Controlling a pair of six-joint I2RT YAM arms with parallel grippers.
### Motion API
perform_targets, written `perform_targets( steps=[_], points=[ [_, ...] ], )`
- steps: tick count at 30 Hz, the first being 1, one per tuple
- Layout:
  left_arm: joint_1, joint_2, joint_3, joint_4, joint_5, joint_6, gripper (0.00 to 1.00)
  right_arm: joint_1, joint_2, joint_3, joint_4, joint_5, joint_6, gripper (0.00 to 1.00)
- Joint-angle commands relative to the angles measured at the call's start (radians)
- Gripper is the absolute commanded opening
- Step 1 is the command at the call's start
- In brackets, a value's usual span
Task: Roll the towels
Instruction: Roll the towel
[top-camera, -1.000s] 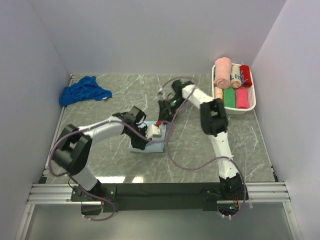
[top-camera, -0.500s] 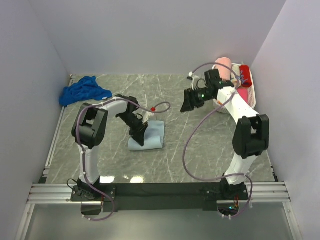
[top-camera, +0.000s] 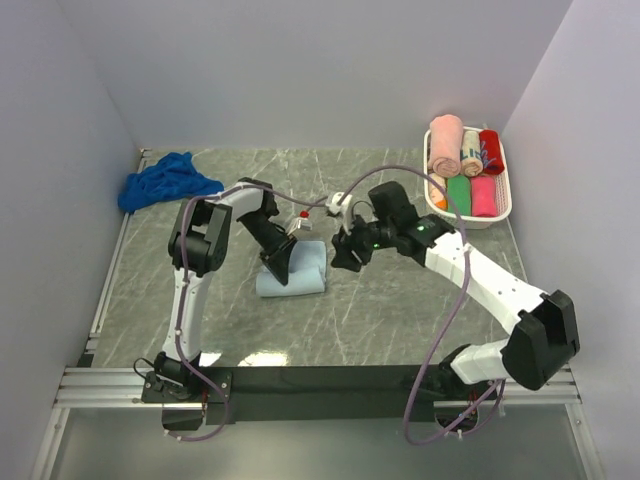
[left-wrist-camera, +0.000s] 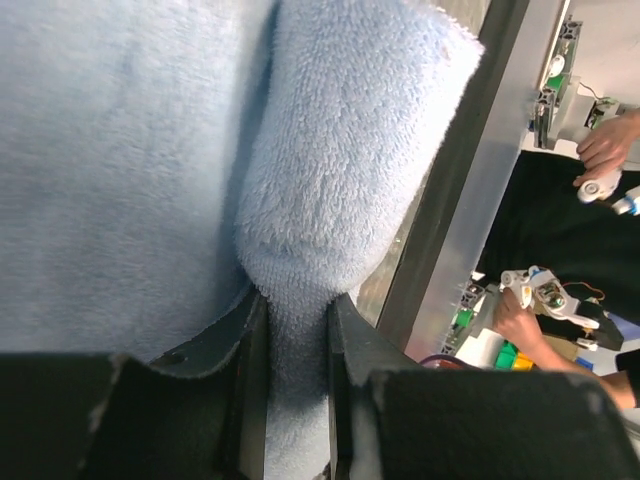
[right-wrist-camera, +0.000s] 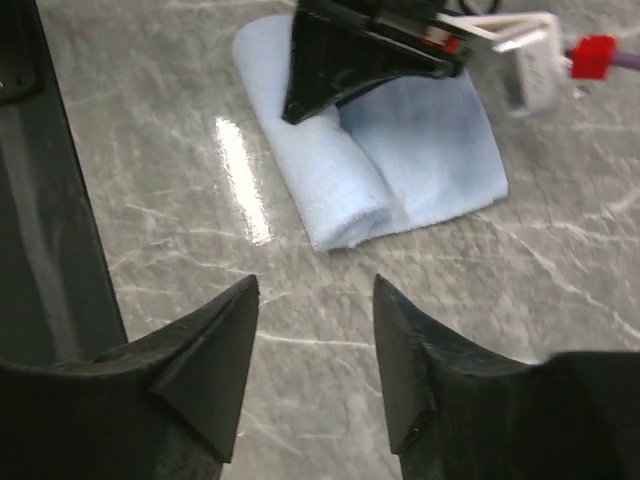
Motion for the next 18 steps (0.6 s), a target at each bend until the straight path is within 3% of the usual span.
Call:
perform_targets(
  steps=[1,9,18],
  points=[
    [0.003,0.061,0.082,0.105,-0.172,-0.010,0.06,0.079,0.040,0.015,0.052,0.082,-0.083,0.58],
    [-0.021,0.095,0.156,0.089,-0.219,-0.103,0.09,0.262,0.224,0.067,0.088,0.248,-0.233,0.73],
    [-0.027,0.119,0.161,0.098,-0.253,-0.128,0.11,0.374,0.445,0.179,0.173,0.385,-0.315,0.74]
  ],
)
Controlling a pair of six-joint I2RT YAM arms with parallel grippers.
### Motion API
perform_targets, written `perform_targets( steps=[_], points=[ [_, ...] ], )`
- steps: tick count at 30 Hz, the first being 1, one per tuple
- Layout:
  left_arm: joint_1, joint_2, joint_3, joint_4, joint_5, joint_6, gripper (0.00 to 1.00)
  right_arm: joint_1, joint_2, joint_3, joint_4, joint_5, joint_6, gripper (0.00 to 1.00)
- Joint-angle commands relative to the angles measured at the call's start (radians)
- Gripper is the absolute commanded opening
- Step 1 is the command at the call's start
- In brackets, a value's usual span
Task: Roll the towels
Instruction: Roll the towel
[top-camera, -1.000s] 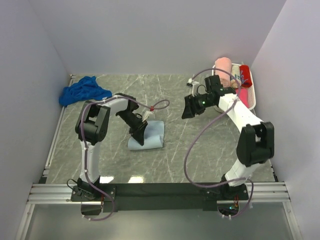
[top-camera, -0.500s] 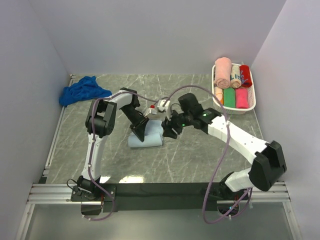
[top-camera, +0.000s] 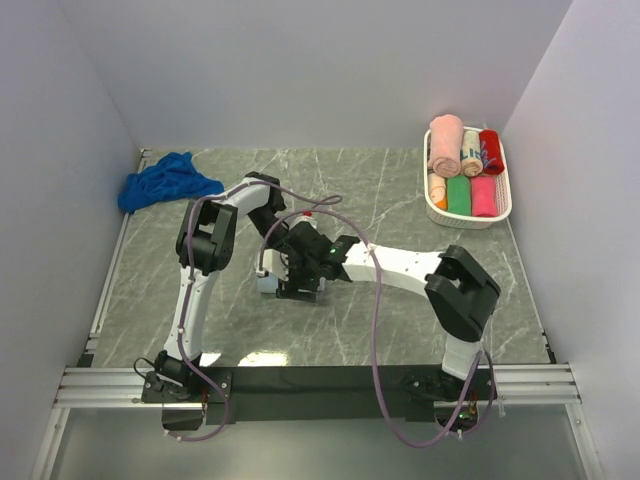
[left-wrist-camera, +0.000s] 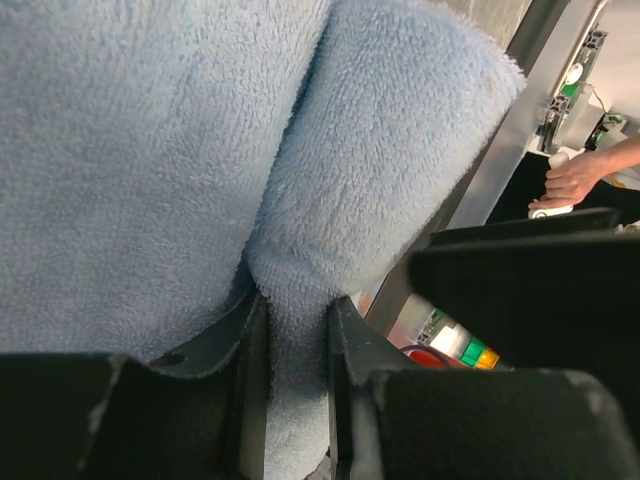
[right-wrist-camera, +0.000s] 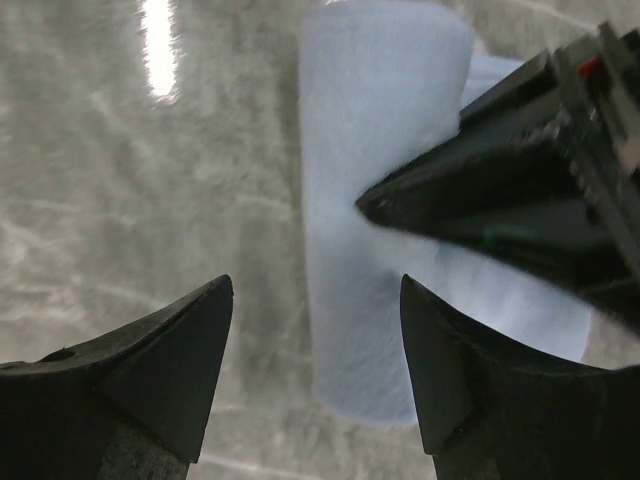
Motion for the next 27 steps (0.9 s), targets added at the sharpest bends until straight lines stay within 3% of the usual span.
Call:
perform_targets(
  steps=[1,7,10,13,14,16,18,27],
  points=[
    [0.000,0.051,0.014,0.162,-0.151,0.018,0.11,0.007,0.034,0.076,0.068,0.072,-0.055,0.74],
    [0.000,0.057,0.022,0.154,-0.157,0.018,0.12,0.005,0.101,0.075,0.048,0.069,-0.094,0.73],
    [0.000,0.061,0.022,0.162,-0.154,0.012,0.13,-0.001,0.144,0.060,0.015,0.049,-0.110,0.65],
    [0.005,0.050,0.006,0.188,-0.158,-0.002,0.15,-0.012,0.170,0.057,-0.037,0.000,-0.102,0.31],
    [0.009,0.025,-0.004,0.203,-0.157,-0.009,0.17,-0.019,0.170,0.050,-0.042,-0.011,-0.098,0.16],
    [0.018,-0.013,-0.050,0.243,-0.139,-0.035,0.26,-0.025,0.161,0.032,-0.027,-0.022,-0.101,0.01],
    [0.040,-0.077,-0.086,0.297,-0.114,-0.061,0.32,-0.029,0.153,0.000,-0.012,-0.024,-0.114,0.00],
    [0.132,-0.173,-0.022,0.340,0.038,-0.178,0.33,-0.032,0.155,-0.003,-0.007,-0.027,-0.139,0.00]
  ],
)
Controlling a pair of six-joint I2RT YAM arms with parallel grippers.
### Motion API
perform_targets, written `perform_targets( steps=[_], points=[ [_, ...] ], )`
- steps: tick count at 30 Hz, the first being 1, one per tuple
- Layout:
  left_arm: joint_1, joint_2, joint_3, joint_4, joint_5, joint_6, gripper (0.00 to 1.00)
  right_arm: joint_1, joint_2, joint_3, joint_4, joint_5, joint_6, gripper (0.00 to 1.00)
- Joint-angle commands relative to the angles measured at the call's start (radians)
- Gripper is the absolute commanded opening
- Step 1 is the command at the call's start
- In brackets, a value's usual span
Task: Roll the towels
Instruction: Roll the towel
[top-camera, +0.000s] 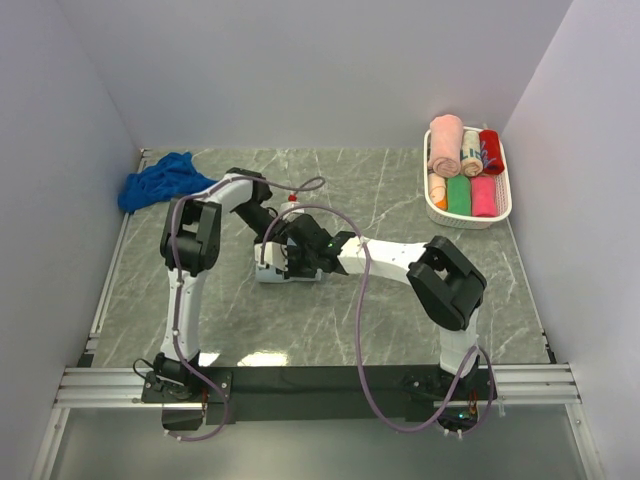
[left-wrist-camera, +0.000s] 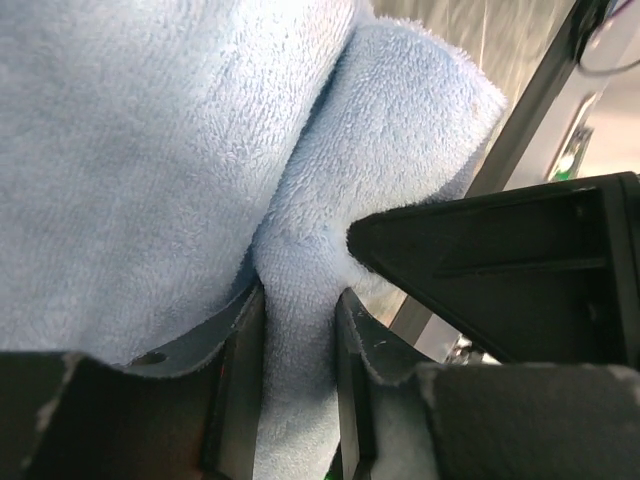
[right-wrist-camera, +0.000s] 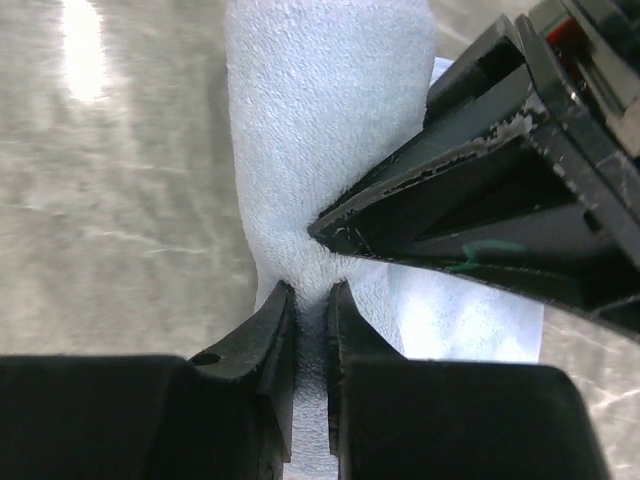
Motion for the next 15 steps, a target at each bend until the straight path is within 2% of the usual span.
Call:
perform_targets(
  steps=[1,5,9,10,14,15],
  points=[
    [0.061,-0.074,0.071,0.165,0.014,-0.045,0.34,0.015,0.031,-0.031,-0.156,-0.052,0.002,0.00],
    [0.065,-0.069,0.083,0.174,0.061,-0.052,0.38,0.015,0.044,-0.017,-0.172,-0.049,-0.003,0.00],
    [0.078,-0.103,0.073,0.221,0.103,-0.058,0.51,0.016,0.042,-0.020,-0.183,-0.053,-0.009,0.00],
    [0.078,-0.106,0.076,0.217,0.100,-0.055,0.52,0.015,0.042,-0.023,-0.189,-0.059,-0.007,0.00],
    [0.084,-0.103,0.076,0.260,0.069,-0.102,0.47,0.013,0.033,-0.028,-0.190,-0.072,-0.004,0.00],
    [0.084,-0.100,0.063,0.272,0.063,-0.114,0.40,0.013,0.031,-0.031,-0.187,-0.075,-0.001,0.00]
  ],
)
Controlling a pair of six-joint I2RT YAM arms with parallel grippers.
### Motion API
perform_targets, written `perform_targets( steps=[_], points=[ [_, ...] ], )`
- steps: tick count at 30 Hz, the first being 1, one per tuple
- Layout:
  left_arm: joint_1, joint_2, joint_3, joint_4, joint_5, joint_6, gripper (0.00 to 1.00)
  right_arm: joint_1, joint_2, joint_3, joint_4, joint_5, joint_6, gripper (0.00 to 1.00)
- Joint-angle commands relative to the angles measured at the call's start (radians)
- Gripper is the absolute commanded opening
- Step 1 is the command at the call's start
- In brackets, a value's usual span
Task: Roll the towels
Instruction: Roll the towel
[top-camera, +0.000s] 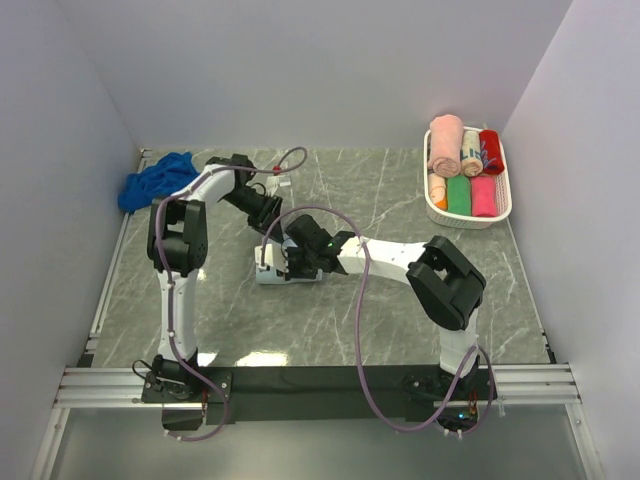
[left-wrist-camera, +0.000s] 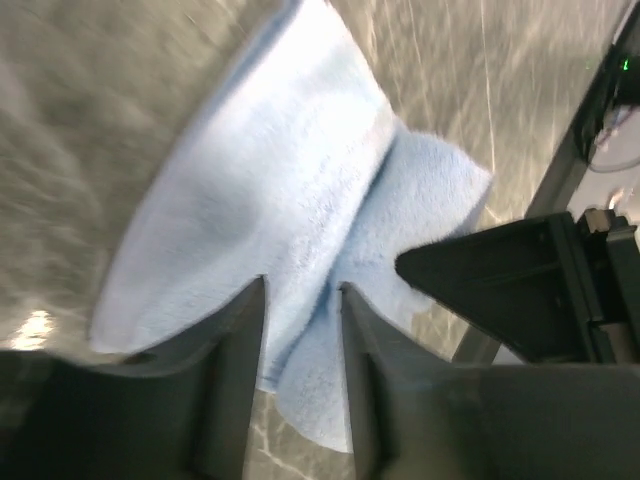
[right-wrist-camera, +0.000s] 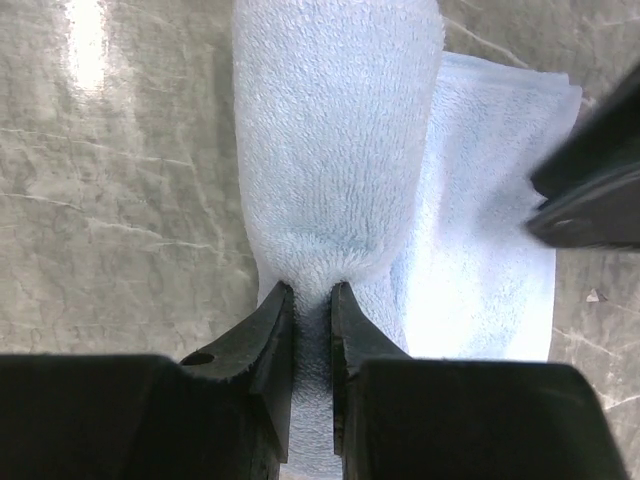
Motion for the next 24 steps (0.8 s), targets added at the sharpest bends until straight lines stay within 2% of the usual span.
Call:
perform_targets(
  steps=[1,3,4,11,17,24],
  points=[
    [-0.002,-0.040,0.019,0.089,-0.004,-0.054,0.36,0.019,0.020,-0.033,-0.176,-0.071,0.025,0.00],
    [-0.002,-0.022,0.019,0.117,-0.016,-0.096,0.24,0.018,0.024,-0.025,-0.183,-0.075,0.034,0.00],
    [-0.002,-0.012,0.018,0.124,-0.027,-0.108,0.22,0.018,0.029,-0.019,-0.192,-0.077,0.035,0.00],
    [0.000,0.032,-0.091,0.222,-0.179,-0.194,0.17,0.016,0.016,-0.017,-0.237,-0.086,0.032,0.00],
    [0.006,0.005,-0.131,0.245,-0.119,-0.171,0.16,0.015,0.018,-0.017,-0.248,-0.106,0.060,0.00],
    [0.018,0.026,-0.118,0.259,-0.269,-0.213,0.09,0.015,0.038,0.036,-0.356,-0.162,0.060,0.00]
  ],
)
